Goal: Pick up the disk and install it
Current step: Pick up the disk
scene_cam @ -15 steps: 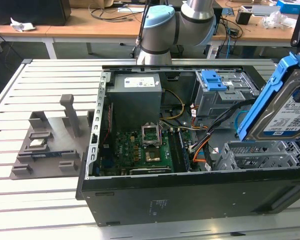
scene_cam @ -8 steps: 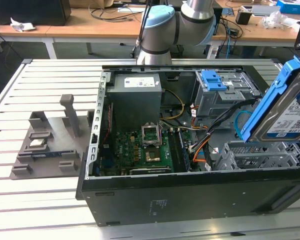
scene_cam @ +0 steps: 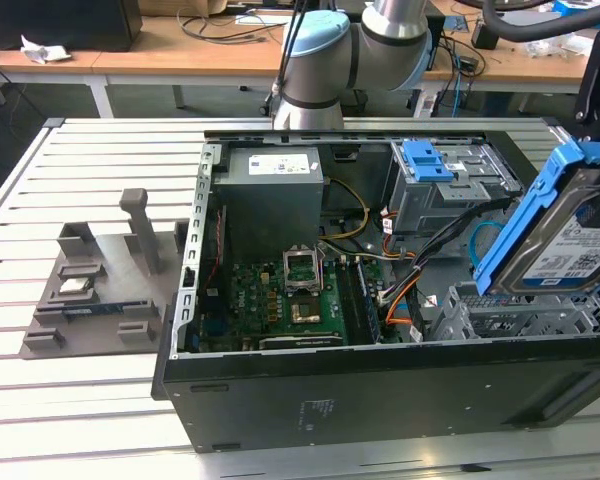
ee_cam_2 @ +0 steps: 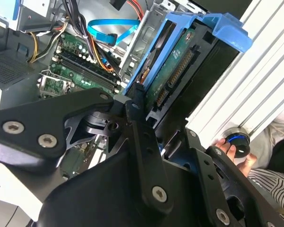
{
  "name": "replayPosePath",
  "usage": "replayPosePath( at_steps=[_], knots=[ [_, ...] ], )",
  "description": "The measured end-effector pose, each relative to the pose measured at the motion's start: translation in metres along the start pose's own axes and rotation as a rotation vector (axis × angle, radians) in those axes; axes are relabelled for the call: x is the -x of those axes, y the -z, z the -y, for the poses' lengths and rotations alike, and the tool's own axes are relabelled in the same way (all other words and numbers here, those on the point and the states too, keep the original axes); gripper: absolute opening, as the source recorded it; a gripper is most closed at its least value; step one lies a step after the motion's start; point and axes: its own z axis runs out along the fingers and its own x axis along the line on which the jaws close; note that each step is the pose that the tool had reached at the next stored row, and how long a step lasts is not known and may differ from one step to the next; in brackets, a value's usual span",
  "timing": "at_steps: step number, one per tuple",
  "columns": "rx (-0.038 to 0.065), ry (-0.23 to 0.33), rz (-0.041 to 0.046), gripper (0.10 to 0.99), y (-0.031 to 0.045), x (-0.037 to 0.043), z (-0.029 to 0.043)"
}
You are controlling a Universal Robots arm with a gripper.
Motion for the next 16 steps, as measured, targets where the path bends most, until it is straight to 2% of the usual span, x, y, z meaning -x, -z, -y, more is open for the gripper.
replayPosePath(
  at_steps=[3,8,16],
  knots=[
    [0.000,0.000,0.0002,0.369,-0.0019,0.0041,-0.0001],
    [0.000,0.000,-0.0003,0.369,-0.0061,0.0040,-0.0001],
    [0.000,0.000,-0.0001,0.369,-0.0063,0.0040,0.0000]
  ],
)
